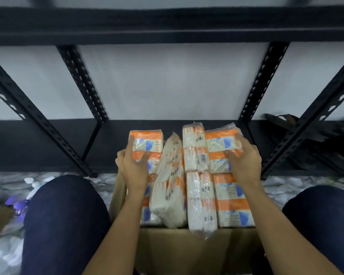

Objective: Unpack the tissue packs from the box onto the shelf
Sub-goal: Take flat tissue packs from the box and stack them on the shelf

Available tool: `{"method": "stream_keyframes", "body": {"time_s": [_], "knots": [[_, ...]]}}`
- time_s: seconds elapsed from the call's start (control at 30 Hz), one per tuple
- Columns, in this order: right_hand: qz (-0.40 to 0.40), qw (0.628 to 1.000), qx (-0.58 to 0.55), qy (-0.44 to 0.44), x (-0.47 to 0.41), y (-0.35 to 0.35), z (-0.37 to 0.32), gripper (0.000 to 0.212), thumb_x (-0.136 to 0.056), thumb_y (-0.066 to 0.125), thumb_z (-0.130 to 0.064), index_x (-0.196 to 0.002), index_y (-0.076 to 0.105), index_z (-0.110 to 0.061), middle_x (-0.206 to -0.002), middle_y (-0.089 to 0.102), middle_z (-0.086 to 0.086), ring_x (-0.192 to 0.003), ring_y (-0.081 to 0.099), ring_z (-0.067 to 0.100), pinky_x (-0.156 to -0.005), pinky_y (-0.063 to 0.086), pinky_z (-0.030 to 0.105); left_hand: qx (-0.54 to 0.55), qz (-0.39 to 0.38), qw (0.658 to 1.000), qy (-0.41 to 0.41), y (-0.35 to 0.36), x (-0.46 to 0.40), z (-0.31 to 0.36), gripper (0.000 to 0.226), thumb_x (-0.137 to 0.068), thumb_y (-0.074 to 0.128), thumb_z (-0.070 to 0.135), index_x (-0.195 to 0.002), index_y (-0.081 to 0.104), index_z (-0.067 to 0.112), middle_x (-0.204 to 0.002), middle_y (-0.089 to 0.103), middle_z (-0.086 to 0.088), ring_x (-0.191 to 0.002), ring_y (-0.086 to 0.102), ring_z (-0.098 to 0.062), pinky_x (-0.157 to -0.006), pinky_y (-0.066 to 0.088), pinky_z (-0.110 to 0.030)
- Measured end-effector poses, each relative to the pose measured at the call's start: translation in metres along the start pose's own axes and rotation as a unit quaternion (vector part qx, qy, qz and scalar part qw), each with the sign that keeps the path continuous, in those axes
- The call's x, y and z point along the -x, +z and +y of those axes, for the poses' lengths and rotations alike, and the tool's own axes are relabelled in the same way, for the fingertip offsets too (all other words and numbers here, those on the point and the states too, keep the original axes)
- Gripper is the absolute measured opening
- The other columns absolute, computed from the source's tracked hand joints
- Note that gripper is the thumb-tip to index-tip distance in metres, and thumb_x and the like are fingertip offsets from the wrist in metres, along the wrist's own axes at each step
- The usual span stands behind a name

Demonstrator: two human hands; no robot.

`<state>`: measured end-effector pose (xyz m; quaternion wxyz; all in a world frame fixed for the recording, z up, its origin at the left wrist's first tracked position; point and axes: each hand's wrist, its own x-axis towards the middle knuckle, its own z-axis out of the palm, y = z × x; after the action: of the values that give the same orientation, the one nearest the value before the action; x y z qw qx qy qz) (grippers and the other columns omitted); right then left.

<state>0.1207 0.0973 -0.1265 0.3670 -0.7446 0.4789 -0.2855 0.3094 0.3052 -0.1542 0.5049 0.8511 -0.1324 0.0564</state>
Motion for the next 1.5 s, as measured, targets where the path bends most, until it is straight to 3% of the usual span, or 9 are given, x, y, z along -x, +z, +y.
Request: {"method": "stream_keyframes", "body": {"time_s": [0.17, 0.3, 0.43, 0.77, 0.87, 1.1, 1.23, 1.4, 1.5], "knots": [[0.039, 0.996, -0.061, -0.044, 0.015, -0.012, -0.009, 0.055, -0.093, 0.067, -0.010, -0.142, 0.052, -0.031, -0.119, 0.054, 0.003, -0.074, 0.054, -0.002, -0.064, 0.044, 0.009, 0.027, 0.040, 0.999, 0.023, -0.008, 0.005, 0.013, 0.069, -0.086, 0.073, 0.021, -0.146, 0.042, 0.034, -0.110, 0.043, 0.004, -0.105, 0.040, -0.018, -0.087, 0.035, -0.019], [0.084, 0.987, -0.093, -0.097, 0.025, -0.023, -0.023, 0.056, -0.092, 0.067, -0.009, -0.142, 0.053, -0.031, -0.118, 0.055, 0.003, -0.098, 0.057, 0.011, -0.087, 0.048, 0.022, 0.055, 0.064, 0.995, 0.057, -0.020, 0.005, 0.029, 0.070, -0.085, 0.073, 0.015, -0.146, 0.043, 0.030, -0.110, 0.043, 0.003, -0.105, 0.039, -0.014, -0.081, 0.034, -0.006], [0.120, 0.977, -0.127, -0.125, 0.029, -0.041, -0.039, 0.056, -0.093, 0.067, -0.011, -0.142, 0.052, -0.031, -0.121, 0.054, -0.001, -0.105, 0.055, 0.007, -0.084, 0.040, 0.007, 0.085, 0.090, 0.989, 0.082, -0.032, 0.005, 0.046, 0.071, -0.084, 0.073, 0.016, -0.146, 0.041, 0.034, -0.111, 0.042, 0.005, -0.106, 0.039, -0.012, -0.083, 0.039, -0.014], [0.161, 0.929, -0.219, -0.251, 0.039, -0.085, -0.093, 0.055, -0.092, 0.066, -0.006, -0.141, 0.053, -0.026, -0.119, 0.054, 0.001, -0.097, 0.058, -0.005, -0.076, 0.049, 0.005, 0.163, 0.110, 0.963, 0.185, -0.071, 0.001, 0.107, 0.071, -0.086, 0.070, 0.026, -0.141, 0.035, 0.055, -0.113, 0.037, 0.016, -0.113, 0.048, -0.021, -0.090, 0.054, -0.040], [0.158, 0.920, -0.234, -0.273, 0.036, -0.101, -0.113, 0.055, -0.093, 0.065, -0.010, -0.142, 0.051, -0.033, -0.120, 0.053, -0.004, -0.101, 0.061, 0.003, -0.076, 0.053, 0.010, 0.182, 0.095, 0.957, 0.207, -0.084, -0.007, 0.142, 0.068, -0.087, 0.069, 0.027, -0.133, 0.037, 0.065, -0.116, 0.037, 0.017, -0.113, 0.053, -0.020, -0.082, 0.056, -0.027], [0.181, 0.901, -0.223, -0.325, 0.020, -0.140, -0.166, 0.055, -0.095, 0.064, -0.015, -0.141, 0.048, -0.041, -0.117, 0.052, -0.008, -0.096, 0.061, -0.001, -0.070, 0.055, 0.013, 0.187, 0.075, 0.936, 0.289, -0.116, -0.029, 0.223, 0.066, -0.090, 0.067, 0.025, -0.147, 0.037, 0.040, -0.117, 0.039, 0.009, -0.110, 0.051, -0.007, -0.072, 0.044, -0.001], [0.205, 0.893, -0.208, -0.344, 0.007, -0.168, -0.201, 0.054, -0.096, 0.062, -0.019, -0.141, 0.046, -0.045, -0.115, 0.050, -0.011, -0.095, 0.061, 0.000, -0.075, 0.056, 0.019, 0.149, 0.078, 0.930, 0.327, -0.130, -0.045, 0.275, 0.065, -0.092, 0.065, 0.032, -0.147, 0.033, 0.045, -0.119, 0.038, 0.007, -0.107, 0.046, -0.001, -0.071, 0.040, -0.004], [0.219, 0.893, -0.172, -0.352, -0.018, -0.201, -0.246, 0.052, -0.097, 0.060, -0.025, -0.142, 0.045, -0.046, -0.114, 0.049, -0.011, -0.097, 0.060, 0.007, -0.081, 0.059, 0.038, 0.107, 0.062, 0.924, 0.362, -0.132, -0.071, 0.332, 0.065, -0.093, 0.061, 0.038, -0.148, 0.029, 0.047, -0.124, 0.040, 0.002, -0.112, 0.041, -0.004, -0.085, 0.036, -0.011], [0.232, 0.892, -0.152, -0.356, -0.039, -0.219, -0.271, 0.050, -0.098, 0.059, -0.025, -0.143, 0.047, -0.043, -0.116, 0.050, -0.009, -0.098, 0.058, 0.006, -0.087, 0.056, 0.038, 0.087, 0.062, 0.920, 0.378, -0.123, -0.089, 0.365, 0.059, -0.094, 0.058, 0.041, -0.148, 0.032, 0.044, -0.123, 0.041, 0.001, -0.115, 0.041, -0.009, -0.094, 0.044, -0.025]]}}
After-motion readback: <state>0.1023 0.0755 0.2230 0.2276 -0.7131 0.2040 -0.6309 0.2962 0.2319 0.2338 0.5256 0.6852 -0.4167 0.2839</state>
